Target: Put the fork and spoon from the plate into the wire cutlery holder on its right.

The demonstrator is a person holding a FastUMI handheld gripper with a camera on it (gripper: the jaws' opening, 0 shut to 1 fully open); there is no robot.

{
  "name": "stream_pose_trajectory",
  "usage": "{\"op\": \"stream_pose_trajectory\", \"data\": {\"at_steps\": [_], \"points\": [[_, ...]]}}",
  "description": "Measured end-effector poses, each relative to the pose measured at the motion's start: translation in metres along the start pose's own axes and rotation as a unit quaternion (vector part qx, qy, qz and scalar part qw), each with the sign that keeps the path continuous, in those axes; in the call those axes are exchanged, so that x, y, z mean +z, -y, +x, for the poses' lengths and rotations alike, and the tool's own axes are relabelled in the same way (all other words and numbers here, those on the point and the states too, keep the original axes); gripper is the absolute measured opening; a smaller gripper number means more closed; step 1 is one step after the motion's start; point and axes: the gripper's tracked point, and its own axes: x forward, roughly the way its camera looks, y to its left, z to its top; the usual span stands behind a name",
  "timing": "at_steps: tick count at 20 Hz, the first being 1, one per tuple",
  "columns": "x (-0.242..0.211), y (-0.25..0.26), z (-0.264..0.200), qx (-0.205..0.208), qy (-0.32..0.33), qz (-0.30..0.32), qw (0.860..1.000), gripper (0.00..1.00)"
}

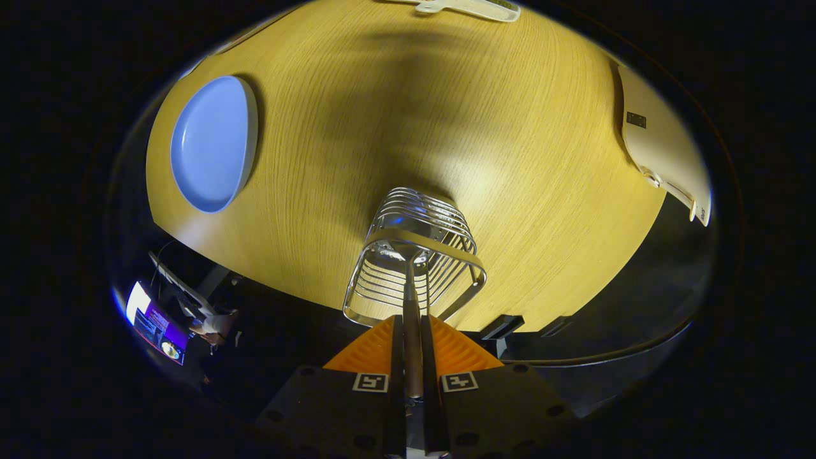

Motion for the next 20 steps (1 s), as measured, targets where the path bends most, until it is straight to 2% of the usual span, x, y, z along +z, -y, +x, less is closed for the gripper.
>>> {"op": "stream_pose_trajectory", "data": {"at_steps": [2,4,5,8,11,12,13,14,17,20], "points": [[0.003,0.0,-0.003,-0.003,0.025,-0.003,1.0,0.19],[0.008,-0.004,-0.01,0.009,0.067,-0.003,0.998,0.27],[0.01,-0.004,-0.014,0.011,0.089,-0.002,0.996,0.42],[0.02,0.0,-0.029,0.018,0.157,0.002,0.988,0.78],[0.019,-0.006,-0.049,0.04,0.238,0.01,0.97,0.82],[0.017,-0.008,-0.059,0.048,0.267,0.01,0.962,0.86],[0.014,-0.008,-0.068,0.049,0.296,0.008,0.954,0.96],[0.011,-0.008,-0.076,0.049,0.323,0.007,0.945,0.99],[-0.002,-0.004,-0.106,0.037,0.398,0.007,0.916,1.0],[-0.019,0.001,-0.136,0.025,0.472,0.005,0.881,1.0]]}}
